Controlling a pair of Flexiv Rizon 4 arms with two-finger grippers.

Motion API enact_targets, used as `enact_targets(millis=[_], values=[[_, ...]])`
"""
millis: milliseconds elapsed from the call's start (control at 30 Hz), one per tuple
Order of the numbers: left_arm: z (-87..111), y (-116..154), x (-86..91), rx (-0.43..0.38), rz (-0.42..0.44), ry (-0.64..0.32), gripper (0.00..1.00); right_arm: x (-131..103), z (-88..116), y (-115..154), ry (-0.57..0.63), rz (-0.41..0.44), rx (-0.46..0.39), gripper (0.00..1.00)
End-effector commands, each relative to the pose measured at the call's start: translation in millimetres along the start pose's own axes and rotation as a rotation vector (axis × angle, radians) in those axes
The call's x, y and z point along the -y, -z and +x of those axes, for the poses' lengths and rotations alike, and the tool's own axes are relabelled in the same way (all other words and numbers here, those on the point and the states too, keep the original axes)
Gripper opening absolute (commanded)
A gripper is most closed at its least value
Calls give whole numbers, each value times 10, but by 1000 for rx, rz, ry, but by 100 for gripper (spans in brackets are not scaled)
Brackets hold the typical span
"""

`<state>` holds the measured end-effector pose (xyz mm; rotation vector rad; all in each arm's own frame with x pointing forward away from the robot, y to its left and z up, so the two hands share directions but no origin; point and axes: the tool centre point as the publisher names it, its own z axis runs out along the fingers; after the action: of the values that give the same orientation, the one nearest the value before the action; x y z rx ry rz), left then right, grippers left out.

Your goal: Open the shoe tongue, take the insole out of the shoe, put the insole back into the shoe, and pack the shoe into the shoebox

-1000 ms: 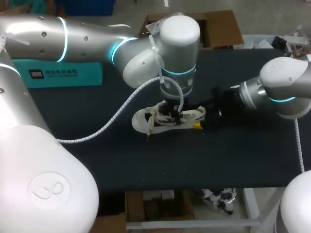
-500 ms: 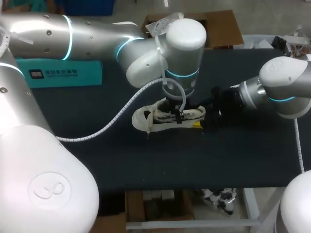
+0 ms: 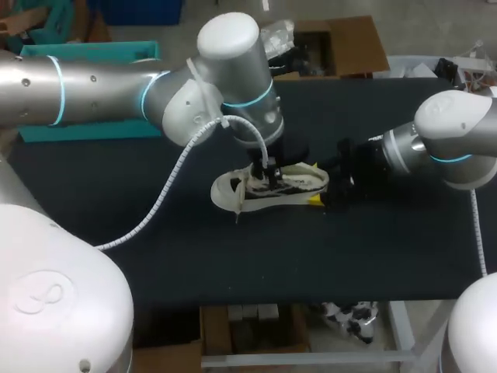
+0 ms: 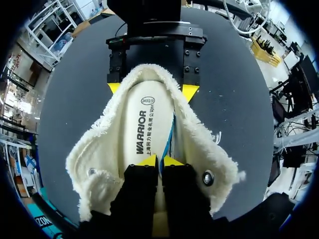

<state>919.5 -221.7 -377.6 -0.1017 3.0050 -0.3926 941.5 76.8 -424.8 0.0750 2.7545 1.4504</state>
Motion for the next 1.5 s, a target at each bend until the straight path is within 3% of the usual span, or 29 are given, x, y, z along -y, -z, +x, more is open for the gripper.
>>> enact_targets(millis=[33, 267, 600, 867, 900, 933, 1067, 1267, 1500], values=[[124, 255, 39, -8, 54, -11, 0, 33, -17, -30, 0, -2, -1, 0], [171, 354, 87, -52, 99, -11, 0, 33, -17, -30, 0, -2, -1, 0], [67, 400, -37, -151, 213, 50, 0, 33, -17, -30, 0, -2, -1, 0], [99, 414, 38, -139, 184, 56, 0, 33, -17, -30, 0, -2, -1, 0], [103, 417, 58, -132, 178, 56, 23, 33, -17, -30, 0, -2, -1, 0], [120, 432, 78, -128, 177, 54, 35, 33, -17, -30, 0, -2, -1, 0], [171, 542, 151, -101, 182, 38, 55, 33, -17, -30, 0, -2, -1, 0], [253, 670, 256, -57, 174, 12, 56, 33, -17, -30, 0, -2, -1, 0], [393, 692, 477, 4, 130, -50, 49, 33, -17, -30, 0, -2, -1, 0]])
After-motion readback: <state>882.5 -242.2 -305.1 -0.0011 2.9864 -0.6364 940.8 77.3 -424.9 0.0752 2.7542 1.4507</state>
